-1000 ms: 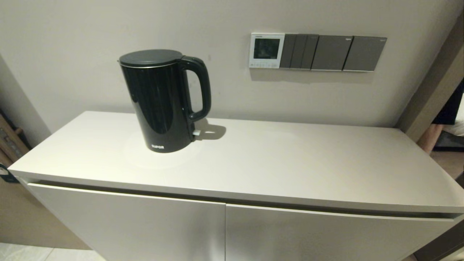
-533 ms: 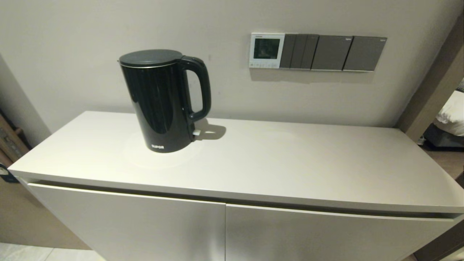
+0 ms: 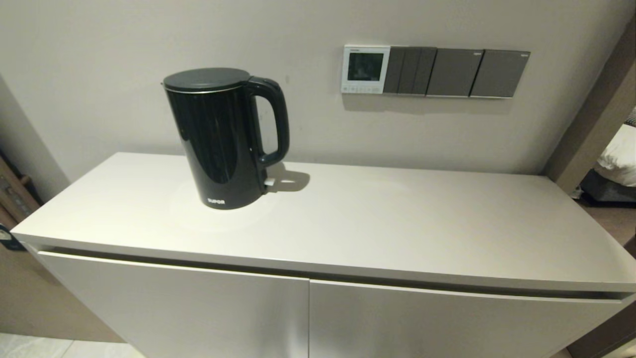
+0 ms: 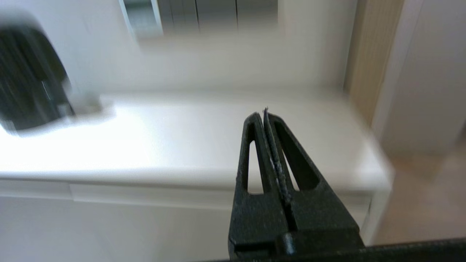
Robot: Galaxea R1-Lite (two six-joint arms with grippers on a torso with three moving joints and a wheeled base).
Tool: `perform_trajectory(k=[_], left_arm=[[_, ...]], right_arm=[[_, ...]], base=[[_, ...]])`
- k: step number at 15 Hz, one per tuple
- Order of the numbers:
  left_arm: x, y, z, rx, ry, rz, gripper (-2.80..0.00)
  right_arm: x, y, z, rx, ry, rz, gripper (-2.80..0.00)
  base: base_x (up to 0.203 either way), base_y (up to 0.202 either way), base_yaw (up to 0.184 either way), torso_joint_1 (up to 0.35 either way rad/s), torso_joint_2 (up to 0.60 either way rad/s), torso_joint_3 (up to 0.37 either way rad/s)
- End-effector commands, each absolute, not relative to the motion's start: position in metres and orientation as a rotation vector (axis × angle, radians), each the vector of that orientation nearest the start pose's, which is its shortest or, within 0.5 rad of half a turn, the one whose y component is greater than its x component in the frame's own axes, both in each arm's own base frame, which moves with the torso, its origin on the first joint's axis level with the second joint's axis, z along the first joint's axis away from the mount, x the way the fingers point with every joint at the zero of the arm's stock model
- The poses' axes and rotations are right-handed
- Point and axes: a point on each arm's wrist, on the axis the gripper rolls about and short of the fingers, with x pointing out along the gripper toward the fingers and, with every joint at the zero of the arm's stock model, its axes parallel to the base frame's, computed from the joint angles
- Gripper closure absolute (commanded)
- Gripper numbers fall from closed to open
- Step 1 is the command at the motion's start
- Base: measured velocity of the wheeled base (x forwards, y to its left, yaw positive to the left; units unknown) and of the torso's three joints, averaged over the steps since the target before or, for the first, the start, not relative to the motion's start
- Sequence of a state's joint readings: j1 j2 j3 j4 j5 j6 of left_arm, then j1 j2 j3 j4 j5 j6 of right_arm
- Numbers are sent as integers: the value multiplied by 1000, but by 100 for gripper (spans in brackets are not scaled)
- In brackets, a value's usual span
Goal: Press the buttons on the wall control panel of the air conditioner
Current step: Turn on the central air conditioner
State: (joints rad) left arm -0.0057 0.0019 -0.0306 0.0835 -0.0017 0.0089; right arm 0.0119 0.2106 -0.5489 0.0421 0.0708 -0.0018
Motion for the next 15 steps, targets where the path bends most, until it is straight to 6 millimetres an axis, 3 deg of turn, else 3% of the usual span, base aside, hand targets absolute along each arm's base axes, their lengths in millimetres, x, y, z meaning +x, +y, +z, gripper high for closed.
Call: perform_trajectory(k=[1, 4, 6, 11, 15], left_arm=[[-25, 0, 75, 9, 55, -8, 0], [-25, 0, 75, 9, 55, -8, 0], [-25, 0, 75, 9, 55, -8, 0], [-25, 0, 75, 9, 55, -8, 0], [-25, 0, 75, 9, 55, -8, 0]], right_arm=[[-29, 1, 280, -11, -264, 85, 0], [12, 2, 331, 6, -232, 95, 0], [46, 3, 352, 49, -193, 102, 0], [127, 15, 375, 223, -83, 109, 0], [183, 73, 383, 277, -96, 11, 0]], base=[[0, 0, 0, 0, 0, 0], [0, 0, 0, 0, 0, 0], [0, 0, 0, 0, 0, 0], [0, 0, 0, 0, 0, 0], [0, 0, 0, 0, 0, 0]])
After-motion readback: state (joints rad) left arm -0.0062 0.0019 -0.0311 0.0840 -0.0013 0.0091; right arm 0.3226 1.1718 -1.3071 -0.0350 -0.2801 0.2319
